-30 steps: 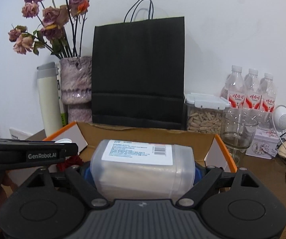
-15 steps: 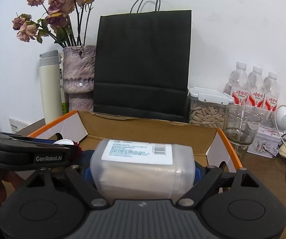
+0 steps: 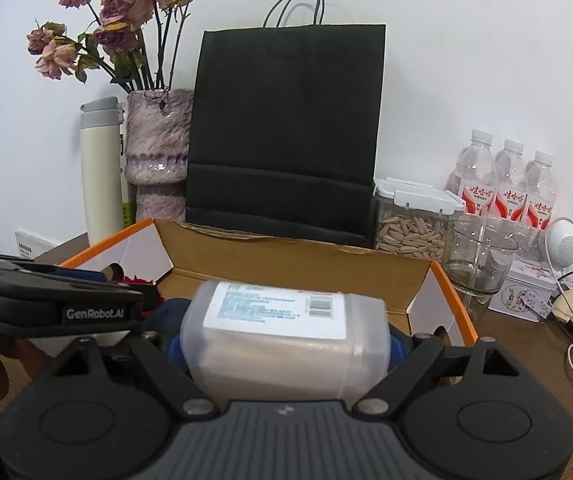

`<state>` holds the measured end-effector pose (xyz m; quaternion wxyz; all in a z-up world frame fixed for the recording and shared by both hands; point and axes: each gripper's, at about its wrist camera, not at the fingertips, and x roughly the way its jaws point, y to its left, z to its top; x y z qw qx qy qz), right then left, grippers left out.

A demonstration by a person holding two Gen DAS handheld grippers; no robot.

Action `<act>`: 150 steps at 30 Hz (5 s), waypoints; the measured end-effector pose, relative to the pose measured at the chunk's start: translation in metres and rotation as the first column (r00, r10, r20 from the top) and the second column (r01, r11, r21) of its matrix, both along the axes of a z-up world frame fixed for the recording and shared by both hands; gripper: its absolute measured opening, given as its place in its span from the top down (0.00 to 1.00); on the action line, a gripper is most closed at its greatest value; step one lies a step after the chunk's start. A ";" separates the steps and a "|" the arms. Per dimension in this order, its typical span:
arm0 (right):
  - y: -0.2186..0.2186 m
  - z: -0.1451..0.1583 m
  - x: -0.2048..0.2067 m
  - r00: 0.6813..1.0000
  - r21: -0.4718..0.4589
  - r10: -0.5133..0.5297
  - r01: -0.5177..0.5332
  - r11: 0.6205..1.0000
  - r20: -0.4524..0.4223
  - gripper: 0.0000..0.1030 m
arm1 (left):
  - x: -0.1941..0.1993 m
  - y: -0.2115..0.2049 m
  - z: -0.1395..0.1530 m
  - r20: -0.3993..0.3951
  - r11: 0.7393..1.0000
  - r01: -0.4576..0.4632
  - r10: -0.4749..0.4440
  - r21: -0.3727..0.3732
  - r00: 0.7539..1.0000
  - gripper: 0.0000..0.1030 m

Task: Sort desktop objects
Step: 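Carry cap and container over the box and open the left gripper to drop the cap, then lower the clear container into the box and open the right gripper, then withdraw both grippers from the box toward the remaining table items, then grasp the small white oval case beside the cable with the left gripper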

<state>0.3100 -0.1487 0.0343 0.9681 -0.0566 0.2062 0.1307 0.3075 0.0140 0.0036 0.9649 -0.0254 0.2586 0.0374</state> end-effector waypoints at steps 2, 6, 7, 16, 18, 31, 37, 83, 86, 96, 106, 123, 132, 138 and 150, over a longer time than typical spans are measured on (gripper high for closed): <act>-0.001 0.001 -0.001 1.000 -0.002 -0.001 0.001 1.000 0.005 0.10 | -0.002 0.000 0.003 0.012 1.000 -0.013 0.013 0.006 1.000 0.22; -0.001 0.003 -0.003 1.000 -0.010 0.003 -0.003 1.000 0.005 0.07 | -0.006 -0.001 0.009 0.029 1.000 -0.014 0.014 0.014 0.999 0.00; -0.002 0.004 -0.004 1.000 -0.008 0.003 -0.003 1.000 0.005 0.01 | -0.008 -0.001 0.010 0.038 1.000 -0.015 0.014 0.018 0.999 0.00; -0.009 0.011 -0.009 1.000 0.023 0.005 -0.005 1.000 -0.008 0.00 | -0.014 -0.003 0.017 0.034 1.000 -0.008 0.008 0.005 0.999 0.00; -0.011 0.012 -0.010 1.000 0.026 0.007 -0.007 1.000 -0.008 0.00 | -0.015 -0.002 0.017 0.036 1.000 -0.008 0.008 -0.004 0.999 0.00; -0.021 0.023 -0.019 1.000 0.070 -0.006 0.005 0.998 0.023 0.00 | -0.018 -0.002 0.025 0.004 0.998 -0.048 0.048 0.028 0.999 0.00; -0.024 0.027 -0.026 0.999 0.077 -0.011 0.008 0.997 0.032 0.00 | -0.024 -0.002 0.029 0.017 0.999 -0.036 0.036 0.026 0.999 0.00; -0.042 -0.007 -0.126 0.996 0.027 0.071 -0.069 0.997 -0.050 0.00 | -0.128 0.025 0.002 0.014 0.996 0.080 -0.081 0.033 0.997 0.00; -0.045 -0.009 -0.130 0.996 0.035 0.062 -0.060 0.998 -0.064 0.00 | -0.131 0.026 0.000 0.006 0.997 0.077 -0.077 0.025 0.997 0.00; -0.049 -0.018 -0.136 0.993 0.037 0.045 -0.041 0.998 -0.111 0.00 | -0.141 0.026 -0.008 -0.011 0.997 0.073 -0.073 0.024 0.997 0.00; -0.052 -0.020 -0.138 0.991 0.041 0.039 -0.033 0.999 -0.129 0.00 | -0.144 0.025 -0.010 -0.015 0.997 0.078 -0.078 0.017 0.997 0.00; -0.052 -0.022 -0.140 0.990 0.037 0.036 -0.031 0.999 -0.133 0.00 | -0.148 0.025 -0.009 -0.012 0.997 0.077 -0.077 0.012 0.997 0.00; -0.052 -0.022 -0.142 0.990 0.035 0.039 -0.034 0.999 -0.134 0.00 | -0.154 0.026 -0.011 -0.020 0.998 0.066 -0.066 0.018 0.998 0.00; -0.050 -0.023 -0.145 0.990 0.033 0.036 -0.032 0.999 -0.139 0.00 | -0.159 0.028 -0.014 -0.037 0.998 0.064 -0.064 0.012 0.997 0.00; -0.039 -0.034 -0.147 0.982 0.001 0.054 -0.055 0.999 -0.182 0.00 | -0.156 0.044 -0.024 -0.099 1.000 0.007 -0.007 -0.001 0.995 0.00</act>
